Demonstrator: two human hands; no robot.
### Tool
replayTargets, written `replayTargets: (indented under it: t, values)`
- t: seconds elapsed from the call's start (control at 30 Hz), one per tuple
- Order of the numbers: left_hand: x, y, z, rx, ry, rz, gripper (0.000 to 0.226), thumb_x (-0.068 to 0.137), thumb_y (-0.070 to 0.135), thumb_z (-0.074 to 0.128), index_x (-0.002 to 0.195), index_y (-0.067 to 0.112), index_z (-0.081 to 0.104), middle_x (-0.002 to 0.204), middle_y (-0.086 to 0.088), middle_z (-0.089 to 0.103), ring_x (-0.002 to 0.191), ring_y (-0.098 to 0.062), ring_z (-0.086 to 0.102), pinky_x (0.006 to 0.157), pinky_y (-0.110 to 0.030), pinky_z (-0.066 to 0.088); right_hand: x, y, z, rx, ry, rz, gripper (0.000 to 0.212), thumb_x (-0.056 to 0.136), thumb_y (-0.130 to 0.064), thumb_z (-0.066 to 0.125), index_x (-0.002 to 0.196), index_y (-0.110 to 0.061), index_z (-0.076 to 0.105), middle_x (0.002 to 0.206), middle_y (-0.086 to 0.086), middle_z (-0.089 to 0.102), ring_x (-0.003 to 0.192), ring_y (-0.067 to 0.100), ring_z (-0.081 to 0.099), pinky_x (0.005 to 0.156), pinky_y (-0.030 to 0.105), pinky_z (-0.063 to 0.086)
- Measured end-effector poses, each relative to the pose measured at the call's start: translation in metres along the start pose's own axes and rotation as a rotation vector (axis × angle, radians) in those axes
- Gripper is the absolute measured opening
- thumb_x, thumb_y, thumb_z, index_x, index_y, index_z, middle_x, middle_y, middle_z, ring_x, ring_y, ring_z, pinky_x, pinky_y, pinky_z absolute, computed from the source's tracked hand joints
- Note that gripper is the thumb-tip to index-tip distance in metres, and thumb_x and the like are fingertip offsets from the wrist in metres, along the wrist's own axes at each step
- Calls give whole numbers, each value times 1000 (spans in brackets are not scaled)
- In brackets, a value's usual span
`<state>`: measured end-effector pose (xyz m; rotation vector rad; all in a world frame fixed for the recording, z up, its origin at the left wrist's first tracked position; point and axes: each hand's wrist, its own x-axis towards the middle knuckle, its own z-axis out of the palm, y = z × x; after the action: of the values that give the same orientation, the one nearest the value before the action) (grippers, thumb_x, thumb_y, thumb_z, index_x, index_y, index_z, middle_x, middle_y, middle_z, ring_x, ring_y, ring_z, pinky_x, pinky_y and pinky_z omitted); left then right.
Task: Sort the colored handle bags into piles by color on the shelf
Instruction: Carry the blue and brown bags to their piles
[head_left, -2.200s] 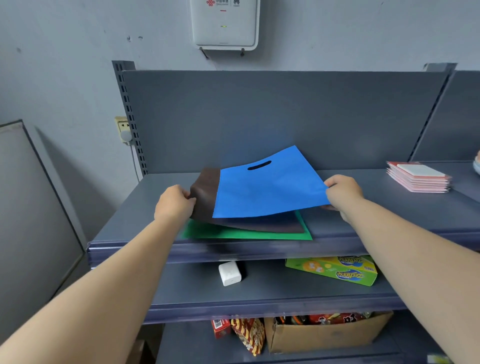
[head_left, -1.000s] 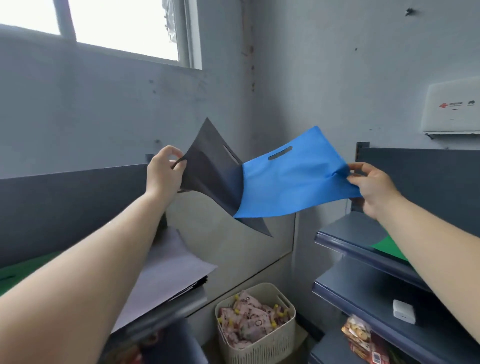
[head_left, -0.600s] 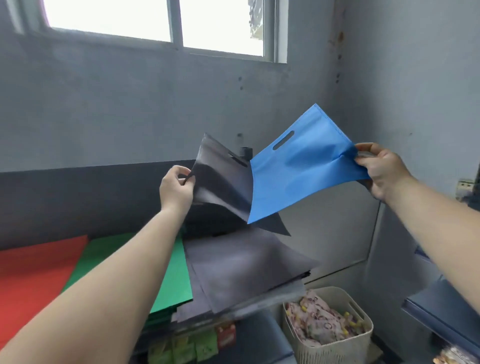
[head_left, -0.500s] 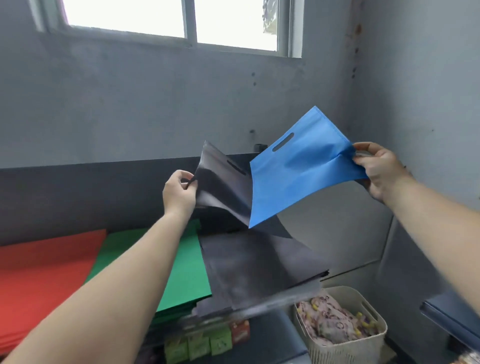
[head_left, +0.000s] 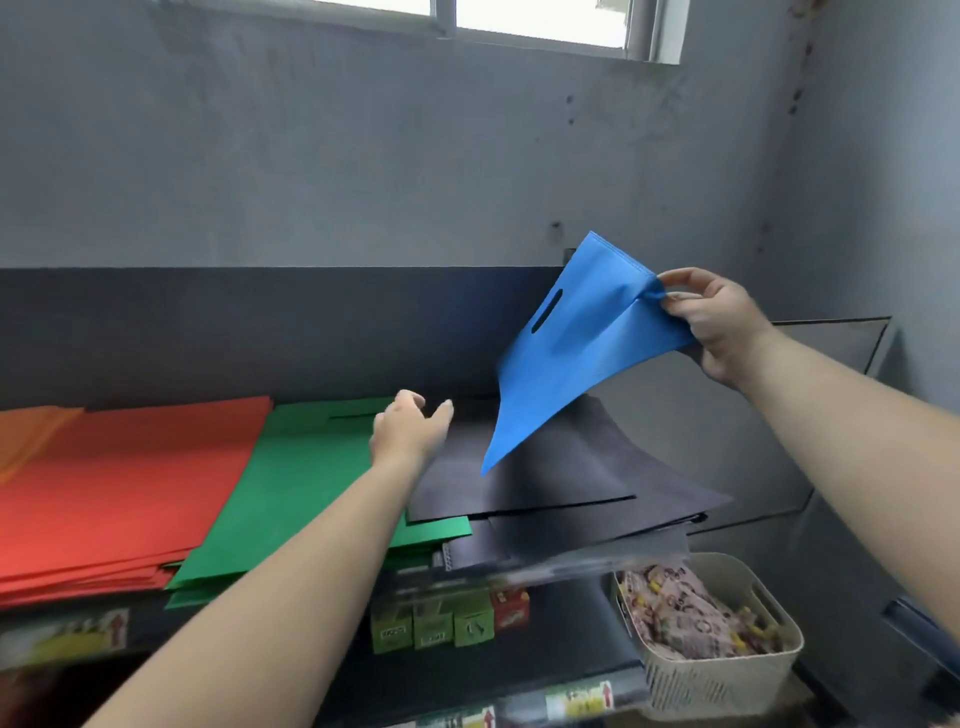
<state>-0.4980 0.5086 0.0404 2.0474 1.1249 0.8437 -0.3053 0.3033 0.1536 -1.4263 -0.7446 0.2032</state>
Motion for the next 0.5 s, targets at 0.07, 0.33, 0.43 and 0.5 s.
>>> replayTargets:
  t: [0.07, 0.33, 0.43, 0.5]
  values:
    - [-10, 11, 5, -174, -229, -112, 38, 94, 45, 50, 100, 8, 53, 100, -10, 65, 76, -20, 58, 65, -29, 42, -1, -1, -1, 2, -34, -4, 32, 94, 1, 45, 79, -22, 61, 73, -3, 65, 57, 5, 60, 47, 16, 47]
    - [-40, 18, 7, -579, -432, -281, 16, 85, 7, 68, 98, 5, 59, 93, -11, 62, 79, -21, 61, 42, -19, 45, -8, -2, -7, 0, -112, -27, 31, 95, 2, 45, 80, -20, 60, 67, -6, 68, 55, 5, 61, 49, 16, 48]
    - [-33, 14, -10, -494, -229, -155, 30, 86, 5, 67, 114, 1, 58, 94, -10, 61, 76, -20, 60, 40, -18, 45, -10, 0, 1, -145, -104, -56, 30, 94, 5, 46, 82, -19, 60, 81, 6, 63, 64, 14, 59, 58, 23, 47]
    - [-26, 8, -30, -449, -114, -86, 31, 86, 2, 66, 115, -3, 57, 81, -7, 56, 69, -21, 57, 46, -23, 48, -10, 5, 14, -245, -91, -76, 23, 92, 6, 48, 88, -13, 60, 88, 12, 62, 72, 22, 56, 64, 27, 43]
